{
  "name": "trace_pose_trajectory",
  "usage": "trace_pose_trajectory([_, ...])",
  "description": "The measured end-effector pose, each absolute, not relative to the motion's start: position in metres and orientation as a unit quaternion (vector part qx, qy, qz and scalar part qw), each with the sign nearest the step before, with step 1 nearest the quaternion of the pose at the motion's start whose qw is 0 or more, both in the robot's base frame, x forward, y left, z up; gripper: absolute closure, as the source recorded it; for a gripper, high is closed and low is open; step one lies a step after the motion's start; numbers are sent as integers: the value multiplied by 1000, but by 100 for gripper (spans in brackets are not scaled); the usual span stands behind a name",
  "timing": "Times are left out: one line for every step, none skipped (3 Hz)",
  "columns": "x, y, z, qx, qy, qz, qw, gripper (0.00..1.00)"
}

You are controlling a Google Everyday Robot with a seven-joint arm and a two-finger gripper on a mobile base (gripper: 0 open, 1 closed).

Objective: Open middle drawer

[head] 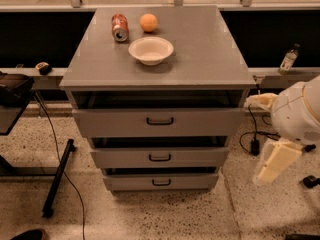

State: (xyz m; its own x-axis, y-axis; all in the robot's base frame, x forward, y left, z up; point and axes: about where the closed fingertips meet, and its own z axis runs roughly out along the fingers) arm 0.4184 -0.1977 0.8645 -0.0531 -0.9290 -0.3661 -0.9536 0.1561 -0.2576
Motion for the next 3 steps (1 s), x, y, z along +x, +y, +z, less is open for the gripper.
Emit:
trace_pose_trajectory([423,-191,850,-657,720,45,220,0])
trace_pose_trajectory([433,-172,785,-664,712,70,218,0])
trace_pose_trajectory([438,-155,727,-657,700,94,264,0])
